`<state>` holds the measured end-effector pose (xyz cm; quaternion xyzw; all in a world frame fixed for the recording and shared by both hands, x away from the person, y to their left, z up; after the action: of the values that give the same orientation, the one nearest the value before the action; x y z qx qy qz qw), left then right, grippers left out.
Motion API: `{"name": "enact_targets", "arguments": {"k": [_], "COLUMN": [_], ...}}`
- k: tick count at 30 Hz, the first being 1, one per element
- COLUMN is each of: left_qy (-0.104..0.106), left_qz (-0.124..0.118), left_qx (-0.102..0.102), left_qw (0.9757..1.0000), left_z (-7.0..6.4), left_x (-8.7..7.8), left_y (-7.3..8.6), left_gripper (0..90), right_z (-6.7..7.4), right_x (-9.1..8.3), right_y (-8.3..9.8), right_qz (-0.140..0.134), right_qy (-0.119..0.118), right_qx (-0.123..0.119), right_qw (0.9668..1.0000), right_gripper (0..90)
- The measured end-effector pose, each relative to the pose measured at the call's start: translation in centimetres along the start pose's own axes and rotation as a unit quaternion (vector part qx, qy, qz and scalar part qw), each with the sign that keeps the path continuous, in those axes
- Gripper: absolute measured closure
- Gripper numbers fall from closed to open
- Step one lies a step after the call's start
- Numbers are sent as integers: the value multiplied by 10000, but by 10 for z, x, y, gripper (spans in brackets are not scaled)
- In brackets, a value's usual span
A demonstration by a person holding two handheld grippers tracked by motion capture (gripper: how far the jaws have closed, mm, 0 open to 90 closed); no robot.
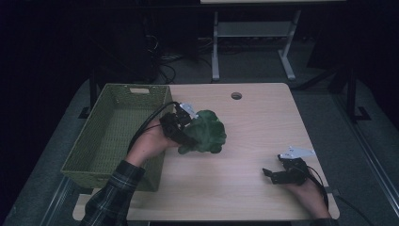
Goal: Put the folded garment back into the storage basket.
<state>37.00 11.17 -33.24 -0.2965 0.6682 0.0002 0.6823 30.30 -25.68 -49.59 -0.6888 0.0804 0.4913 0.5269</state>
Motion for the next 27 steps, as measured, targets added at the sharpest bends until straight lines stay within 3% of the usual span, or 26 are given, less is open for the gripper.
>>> {"name": "enact_targets", "arguments": {"k": [13,22,27], "left_qy": [-378,-660,-810], "left_qz": [-124,-201,-265], "left_qx": [-419,-803,-1068], "left_qw": [9983,9944,9906], "left_z": [27,45,57], "left_x": [-40,-61,-70], "left_y": [39,73,94], "left_gripper": [646,645,645], "right_z": [0,0,0], "right_x": [0,0,0], "right_y": [0,0,0], "right_qz": [7,-1,4], "right_qy": [-3,1,0], "right_qx": [-4,-1,-6], "right_qw": [10000,10000,10000], "right_gripper": [143,143,143]}}
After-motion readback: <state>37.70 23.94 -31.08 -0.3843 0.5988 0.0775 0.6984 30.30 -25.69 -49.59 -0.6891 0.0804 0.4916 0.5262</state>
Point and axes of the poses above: each handheld gripper's, and its own axes: x roughly forward along the jaws, y roughly out of its underside, z roughly to its left, the point moved 2 cm from there along x, roughly forward along the jaws, and after that the axes turned 6 degrees about z, right-handed, at the moved point
